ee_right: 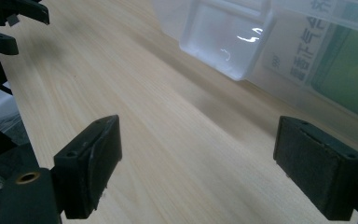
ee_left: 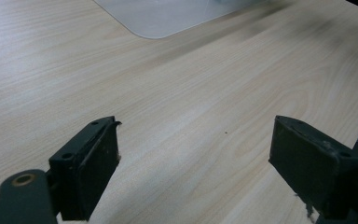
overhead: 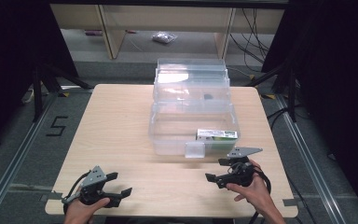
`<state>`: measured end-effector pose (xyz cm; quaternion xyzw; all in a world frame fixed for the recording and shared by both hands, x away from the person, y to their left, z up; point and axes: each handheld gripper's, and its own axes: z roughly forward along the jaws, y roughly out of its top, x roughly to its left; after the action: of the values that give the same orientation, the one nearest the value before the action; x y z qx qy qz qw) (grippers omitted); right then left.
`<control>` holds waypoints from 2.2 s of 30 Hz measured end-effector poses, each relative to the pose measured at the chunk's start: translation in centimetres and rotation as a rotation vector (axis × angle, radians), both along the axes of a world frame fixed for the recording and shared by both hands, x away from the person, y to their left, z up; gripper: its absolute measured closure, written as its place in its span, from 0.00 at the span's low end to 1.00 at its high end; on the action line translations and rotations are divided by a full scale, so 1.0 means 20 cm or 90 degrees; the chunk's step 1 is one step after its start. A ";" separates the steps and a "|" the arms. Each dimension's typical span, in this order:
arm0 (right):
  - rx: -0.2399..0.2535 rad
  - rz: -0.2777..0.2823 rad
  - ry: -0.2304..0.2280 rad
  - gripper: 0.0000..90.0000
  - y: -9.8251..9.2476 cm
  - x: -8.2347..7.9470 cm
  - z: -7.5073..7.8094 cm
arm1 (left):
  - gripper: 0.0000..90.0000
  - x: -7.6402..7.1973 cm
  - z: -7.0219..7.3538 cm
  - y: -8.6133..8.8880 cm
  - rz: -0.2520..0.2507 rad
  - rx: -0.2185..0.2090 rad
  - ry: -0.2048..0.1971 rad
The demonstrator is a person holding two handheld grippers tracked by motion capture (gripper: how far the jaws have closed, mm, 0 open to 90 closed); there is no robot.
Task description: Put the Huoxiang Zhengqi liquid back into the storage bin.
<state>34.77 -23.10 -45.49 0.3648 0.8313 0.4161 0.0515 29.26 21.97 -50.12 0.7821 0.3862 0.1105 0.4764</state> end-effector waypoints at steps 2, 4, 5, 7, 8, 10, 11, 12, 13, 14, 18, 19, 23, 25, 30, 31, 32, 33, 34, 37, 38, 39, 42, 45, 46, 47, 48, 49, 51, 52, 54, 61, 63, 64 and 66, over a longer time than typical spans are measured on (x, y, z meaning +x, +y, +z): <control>0.011 0.006 0.011 0.18 0.00 0.00 -0.01 | 0.17 0.00 0.00 0.00 0.000 0.000 -0.001; 0.012 -0.008 0.027 0.18 0.00 -0.02 -0.01 | 0.17 0.00 0.00 0.00 0.000 0.001 -0.001; 0.006 0.002 0.002 0.18 -0.01 -0.01 -0.01 | 0.17 0.00 0.00 0.00 0.000 0.001 -0.002; 0.006 -0.012 0.016 0.18 0.00 -0.03 -0.01 | 0.17 0.00 0.00 0.00 0.001 -0.001 -0.001; -0.001 -0.007 -0.004 0.18 -0.01 -0.03 -0.02 | 0.17 0.00 0.00 0.00 0.002 -0.001 -0.002; 0.004 -0.013 0.015 0.18 0.00 -0.04 -0.02 | 0.17 0.00 0.00 0.00 0.003 -0.001 -0.002; -0.001 -0.003 -0.002 0.18 -0.01 -0.04 -0.02 | 0.17 0.00 0.00 0.00 0.002 0.000 -0.002; 0.005 -0.015 0.013 0.18 0.00 -0.05 -0.02 | 0.17 0.00 0.00 0.00 0.001 0.002 -0.002; -0.002 -0.006 -0.004 0.18 -0.01 -0.05 -0.03 | 0.17 0.00 0.00 0.00 0.001 0.001 -0.003; -0.004 -0.009 -0.004 0.18 -0.01 -0.05 -0.03 | 0.17 0.00 0.00 0.00 0.001 0.000 -0.003; 0.002 -0.018 0.001 0.18 -0.01 -0.07 -0.04 | 0.17 0.00 0.00 0.00 0.000 0.001 -0.003; -0.004 -0.013 -0.004 0.18 -0.02 -0.07 -0.05 | 0.17 0.00 0.00 0.00 0.000 0.001 -0.003; 0.007 -0.016 0.017 0.18 -0.02 -0.08 -0.07 | 0.17 0.00 0.00 0.00 0.000 0.003 -0.002; -0.009 -0.022 0.006 0.18 -0.02 -0.09 -0.07 | 0.17 0.00 0.00 0.00 0.004 -0.003 -0.002; -0.009 -0.026 0.008 0.18 -0.03 -0.11 -0.07 | 0.17 0.00 0.00 0.00 0.003 0.000 0.000; -0.003 -0.021 -0.001 0.18 -0.04 -0.12 -0.08 | 0.17 0.00 0.00 0.00 0.002 0.004 0.001; -0.009 -0.025 0.001 0.18 -0.04 -0.13 -0.07 | 0.17 0.00 0.00 -0.01 0.003 0.001 0.001; -0.005 -0.029 0.006 0.18 -0.04 -0.14 -0.07 | 0.17 0.00 0.00 -0.01 0.007 0.000 -0.001; -0.005 -0.029 0.006 0.18 -0.04 -0.14 -0.07 | 0.17 0.00 0.00 -0.01 0.007 0.000 -0.001; 0.000 -0.039 -0.004 0.18 -0.04 -0.17 -0.07 | 0.17 0.00 0.00 0.00 0.000 0.003 -0.001; 0.000 -0.039 -0.004 0.18 -0.04 -0.17 -0.07 | 0.17 0.00 0.00 0.00 0.000 0.003 -0.001; 0.002 -0.035 -0.006 0.18 -0.04 -0.18 -0.07 | 0.17 0.00 0.00 -0.01 0.002 0.002 -0.001; 0.005 -0.033 -0.002 0.18 -0.04 -0.19 -0.07 | 0.17 0.00 0.00 -0.01 0.000 -0.004 -0.002; -0.004 -0.030 -0.026 0.18 -0.06 -0.21 -0.07 | 0.17 0.00 0.00 -0.01 -0.002 -0.005 -0.005; 0.000 -0.044 -0.010 0.18 -0.06 -0.23 -0.08 | 0.17 -0.01 0.00 -0.01 0.000 -0.005 -0.004; -0.005 -0.033 -0.021 0.18 -0.08 -0.23 -0.08 | 0.17 -0.01 0.00 -0.01 0.001 -0.005 -0.003; 0.002 -0.043 -0.013 0.18 -0.08 -0.24 -0.08 | 0.17 -0.01 0.00 -0.01 0.001 0.000 -0.005; 0.003 -0.033 -0.007 0.18 -0.09 -0.23 -0.08 | 0.17 -0.01 -0.01 -0.01 0.000 -0.001 -0.004; 0.003 -0.052 0.002 0.18 -0.10 -0.25 -0.08 | 0.17 -0.01 0.00 -0.02 0.001 -0.002 -0.001; -0.006 -0.050 -0.011 0.18 -0.10 -0.25 -0.09 | 0.17 -0.01 0.00 -0.02 0.001 -0.002 -0.002; 0.000 -0.051 -0.011 0.18 -0.11 -0.26 -0.10 | 0.17 -0.01 0.00 -0.01 -0.001 0.002 -0.003; -0.016 -0.060 -0.006 0.18 -0.14 -0.28 -0.10 | 0.17 -0.01 0.00 -0.02 0.000 0.005 -0.004; -0.025 -0.057 -0.022 0.18 -0.14 -0.28 -0.11 | 0.17 -0.01 0.00 -0.01 -0.001 0.004 -0.004; -0.023 -0.062 -0.015 0.18 -0.14 -0.28 -0.11 | 0.17 -0.01 0.00 -0.02 0.000 0.001 -0.004; -0.025 -0.069 -0.003 0.18 -0.14 -0.29 -0.11 | 0.17 -0.01 0.00 -0.02 0.001 0.002 -0.003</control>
<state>28.94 -25.93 -47.68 0.4073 0.8181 0.3974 0.0832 29.10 21.66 -50.14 0.7822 0.3855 0.1134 0.4761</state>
